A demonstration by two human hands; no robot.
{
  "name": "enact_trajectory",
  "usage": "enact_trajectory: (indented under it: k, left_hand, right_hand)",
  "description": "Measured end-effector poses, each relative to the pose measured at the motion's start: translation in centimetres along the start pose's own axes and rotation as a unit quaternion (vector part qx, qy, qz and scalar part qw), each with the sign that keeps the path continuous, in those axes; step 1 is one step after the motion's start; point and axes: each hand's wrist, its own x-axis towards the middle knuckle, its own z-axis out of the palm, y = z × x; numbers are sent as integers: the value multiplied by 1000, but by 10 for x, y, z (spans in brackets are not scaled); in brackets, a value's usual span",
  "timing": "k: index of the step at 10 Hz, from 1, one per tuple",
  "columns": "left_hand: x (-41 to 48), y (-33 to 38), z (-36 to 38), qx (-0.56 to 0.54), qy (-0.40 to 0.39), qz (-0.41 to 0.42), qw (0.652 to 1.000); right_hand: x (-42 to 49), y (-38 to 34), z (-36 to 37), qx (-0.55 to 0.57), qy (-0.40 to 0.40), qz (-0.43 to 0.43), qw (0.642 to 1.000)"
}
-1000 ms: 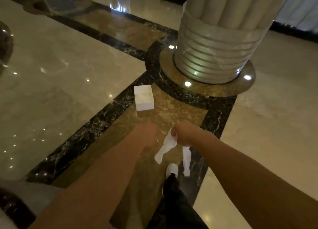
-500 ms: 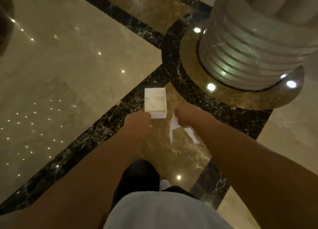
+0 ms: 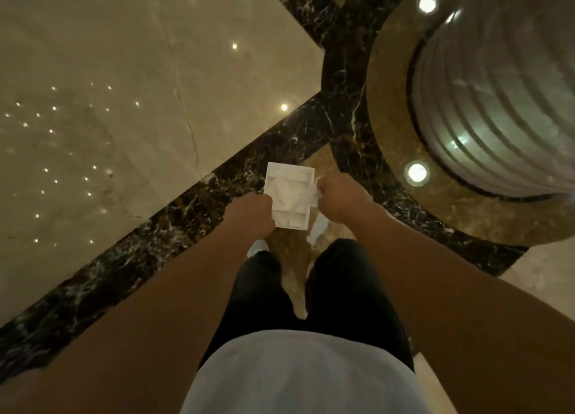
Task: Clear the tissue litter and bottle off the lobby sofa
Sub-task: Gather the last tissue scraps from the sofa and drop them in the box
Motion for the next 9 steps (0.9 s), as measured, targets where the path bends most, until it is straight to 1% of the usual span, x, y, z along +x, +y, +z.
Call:
enact_trajectory:
  k: [1, 2, 3, 4, 5, 6, 7, 8, 9]
  left_hand:
    - [65, 9, 12, -84, -33, -34, 995]
    - [154, 17, 50, -146, -49, -84, 985]
    - [247, 27, 113, -229, -55, -162, 958]
    - [328, 32, 195, -324, -85, -244, 910]
    - [389, 31, 276, -363, -96, -282, 883]
    - [419, 28, 329, -385, -73, -313, 865]
    - [424, 28, 358, -388, -52, -329, 859]
    - [396, 34, 357, -393, -36, -330, 858]
    - [341, 34, 324, -405, -16, -329, 853]
  right_hand:
    - [74, 9, -10, 25, -7, -30, 999]
    - [167, 40, 27, 34, -59, -35, 997]
    - [267, 78, 91, 62, -90, -18, 994]
    - [352, 114, 159, 122, -193, 80, 970]
    - [415, 141, 220, 146, -278, 115, 942]
    - [458, 156, 275, 92, -337, 51, 936]
    - [470, 150, 301, 81, -305, 5, 949]
    - [455, 141, 296, 11, -274, -6, 962]
    - [415, 125, 262, -24, -266, -34, 963]
